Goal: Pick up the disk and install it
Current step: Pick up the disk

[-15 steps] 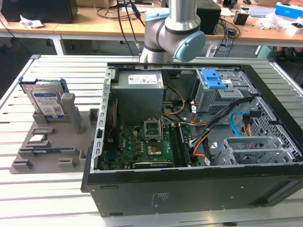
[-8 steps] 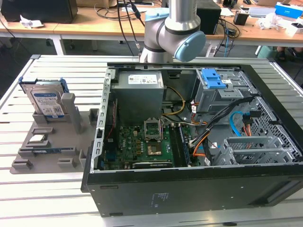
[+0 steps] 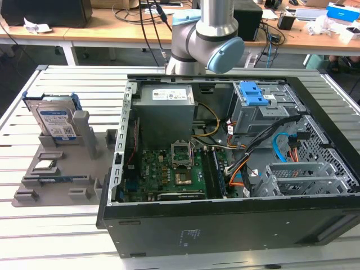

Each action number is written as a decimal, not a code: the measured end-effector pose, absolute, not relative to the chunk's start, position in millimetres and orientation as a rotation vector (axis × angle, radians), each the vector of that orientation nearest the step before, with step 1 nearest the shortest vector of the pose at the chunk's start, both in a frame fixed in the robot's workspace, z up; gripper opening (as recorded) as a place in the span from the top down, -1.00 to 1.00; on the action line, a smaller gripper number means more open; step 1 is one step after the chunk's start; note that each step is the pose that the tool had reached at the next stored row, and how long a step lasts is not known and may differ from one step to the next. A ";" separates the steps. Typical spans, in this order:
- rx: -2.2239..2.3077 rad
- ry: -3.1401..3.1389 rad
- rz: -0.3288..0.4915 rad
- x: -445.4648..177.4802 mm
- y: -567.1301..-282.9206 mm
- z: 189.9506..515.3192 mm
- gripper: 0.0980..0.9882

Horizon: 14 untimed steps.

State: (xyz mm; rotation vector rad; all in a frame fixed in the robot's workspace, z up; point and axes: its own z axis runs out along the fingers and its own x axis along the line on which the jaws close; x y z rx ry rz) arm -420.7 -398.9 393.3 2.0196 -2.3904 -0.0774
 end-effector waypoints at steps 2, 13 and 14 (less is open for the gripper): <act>2.050 -2.363 -0.077 -420.7 -398.9 393.3 0.98; 2.087 -2.330 -0.077 -420.7 -398.9 393.3 0.96; 2.087 -2.330 -0.077 -420.7 -398.9 393.3 0.96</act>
